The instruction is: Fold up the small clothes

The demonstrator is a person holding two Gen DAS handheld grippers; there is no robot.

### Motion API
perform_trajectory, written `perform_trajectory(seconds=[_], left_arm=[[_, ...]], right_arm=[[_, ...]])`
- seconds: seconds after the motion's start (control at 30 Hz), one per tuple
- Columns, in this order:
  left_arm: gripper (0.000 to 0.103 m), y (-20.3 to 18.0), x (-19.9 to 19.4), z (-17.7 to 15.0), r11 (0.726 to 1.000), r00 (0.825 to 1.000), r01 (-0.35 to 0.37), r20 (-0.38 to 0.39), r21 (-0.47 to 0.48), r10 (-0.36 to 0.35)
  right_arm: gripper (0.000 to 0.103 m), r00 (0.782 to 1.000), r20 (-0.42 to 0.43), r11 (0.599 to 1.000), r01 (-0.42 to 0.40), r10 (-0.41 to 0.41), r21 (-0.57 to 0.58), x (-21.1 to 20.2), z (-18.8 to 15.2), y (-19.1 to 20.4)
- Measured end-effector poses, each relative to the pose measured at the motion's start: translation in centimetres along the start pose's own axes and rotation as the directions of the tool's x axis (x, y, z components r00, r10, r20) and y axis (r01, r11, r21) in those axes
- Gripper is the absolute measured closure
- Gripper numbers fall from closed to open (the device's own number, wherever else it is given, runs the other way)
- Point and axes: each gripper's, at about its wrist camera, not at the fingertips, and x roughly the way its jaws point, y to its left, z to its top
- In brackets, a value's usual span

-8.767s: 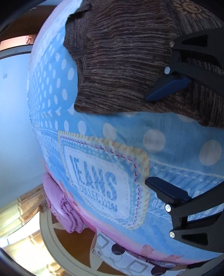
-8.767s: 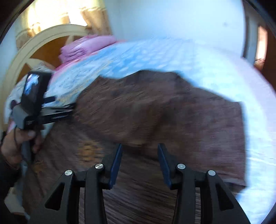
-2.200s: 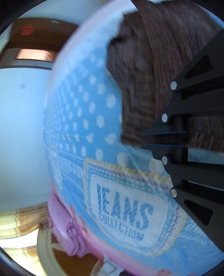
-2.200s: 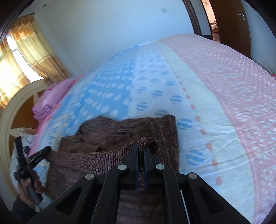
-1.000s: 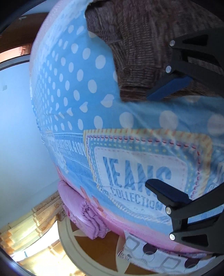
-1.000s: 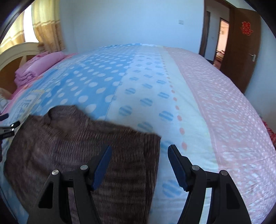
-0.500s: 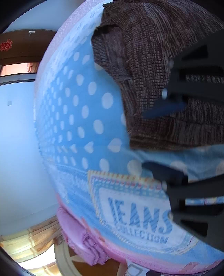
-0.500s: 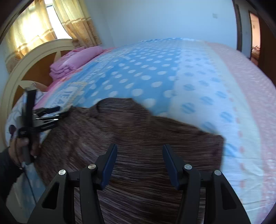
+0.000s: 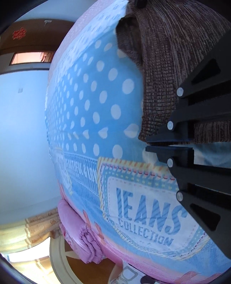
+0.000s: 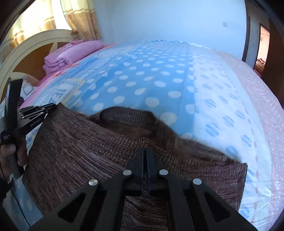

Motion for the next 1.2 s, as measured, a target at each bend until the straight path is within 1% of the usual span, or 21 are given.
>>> perform_trajectory(seconds=[0.03,0.07,0.1,0.13,0.17,0.23,0.3,0.37,0.5,0.57,0.67,0.73,0.77,0.8,0.83,0.9,0.93,1.03,1.1,1.17,1.2], left_arm=[[0.098,0.0,0.4,-0.1,1.000,1.000,-0.011,0.000,-0.002,0.011],[0.098,-0.3,1.2,-0.3,1.000,1.000,-0.022,-0.014,0.005,0.022],[0.098,-0.6,1.7,-0.6,1.000,0.999,-0.008,-0.036,0.005,0.008],[0.098,-0.9,2.3,-1.1,1.000,0.998,0.008,-0.068,0.015,-0.007],[0.097,-1.4,2.7,-1.4,0.999,0.996,0.001,-0.086,0.034,0.002],[0.096,-1.7,2.6,-1.6,0.999,0.997,-0.007,-0.080,0.049,0.011],[0.095,-1.8,2.4,-1.6,0.999,0.997,-0.012,-0.074,0.051,0.015],[0.095,-1.9,2.8,-1.7,0.999,0.996,-0.018,-0.087,0.052,0.022],[0.095,-2.7,3.0,-1.8,0.996,0.995,-0.047,-0.087,0.079,0.054],[0.095,-3.0,2.9,-1.9,0.993,0.994,-0.063,-0.078,0.095,0.070],[0.095,-2.8,3.0,-1.9,0.994,0.994,-0.063,-0.081,0.085,0.070],[0.095,-2.6,3.1,-1.9,0.995,0.994,-0.063,-0.083,0.076,0.069],[0.095,-2.6,3.1,-1.9,0.995,0.994,-0.066,-0.083,0.078,0.072],[0.095,-2.7,3.1,-1.9,0.994,0.994,-0.070,-0.080,0.082,0.077],[0.095,-2.7,3.1,-1.9,0.994,0.994,-0.072,-0.078,0.084,0.079],[0.096,-2.6,2.8,-1.9,0.994,0.994,-0.084,-0.062,0.071,0.088],[0.097,-2.3,2.4,-1.8,0.995,0.995,-0.090,-0.047,0.049,0.093],[0.097,-0.7,1.0,-1.5,0.997,0.998,-0.067,0.009,-0.047,0.067],[0.097,-0.4,0.8,-1.3,0.996,0.997,-0.071,0.025,-0.061,0.072],[0.097,-0.6,1.1,-1.0,0.995,0.996,-0.084,0.019,-0.056,0.086],[0.097,-0.8,1.5,-1.0,0.994,0.994,-0.106,0.004,-0.042,0.106]], right_arm=[[0.101,1.000,-0.021,1.000,0.004,-0.004,-0.007,0.7,-0.2,0.0],[0.100,0.998,-0.053,1.000,-0.016,0.016,0.003,1.2,-0.4,-0.4],[0.100,0.996,-0.075,0.999,-0.043,0.044,0.019,1.6,-0.7,-0.8],[0.095,0.997,-0.067,0.999,-0.044,0.045,0.027,1.3,-1.2,-1.5],[0.077,0.998,-0.052,0.999,-0.034,0.036,0.027,0.6,-1.4,-2.1],[0.060,1.000,-0.005,0.998,-0.026,0.027,0.056,-1.4,-2.0,-4.0],[0.060,0.998,0.056,0.991,-0.002,-0.005,0.132,-3.8,-2.5,-7.0],[0.060,0.995,0.086,0.971,0.032,-0.054,0.237,-5.7,-3.2,-10.8],[0.060,0.995,0.069,0.940,0.051,-0.079,0.338,-6.6,-4.6,-14.6],[0.060,0.996,0.061,0.941,0.036,-0.060,0.337,-6.3,-5.1,-14.8],[0.060,0.998,0.036,0.957,0.031,-0.043,0.288,-5.0,-5.1,-13.5],[0.060,0.998,-0.015,0.967,0.067,-0.065,0.247,-3.1,-4.8,-12.5],[0.064,0.994,-0.048,0.970,0.103,-0.095,0.218,-2.0,-4.8,-12.0],[0.075,0.989,-0.056,0.970,0.145,-0.136,0.193,-1.5,-4.7,-11.6],[0.100,0.983,-0.059,0.969,0.179,-0.171,0.170,-1.4,-4.6,-11.2],[0.100,0.983,-0.020,0.967,0.182,-0.181,0.180,-2.4,-4.3,-11.0],[0.101,0.982,0.008,0.965,0.184,-0.189,0.190,-3.2,-4.2,-11.1],[0.101,0.968,0.062,0.949,0.222,-0.242,0.226,-5.2,-3.7,-12.2],[0.101,0.959,0.056,0.938,0.256,-0.276,0.235,-5.4,-3.4,-13.3],[0.101,0.966,0.011,0.939,0.247,-0.257,0.238,-4.2,-3.6,-13.8],[0.101,0.963,-0.001,0.937,0.263,-0.270,0.229,-3.7,-3.7,-13.7]])
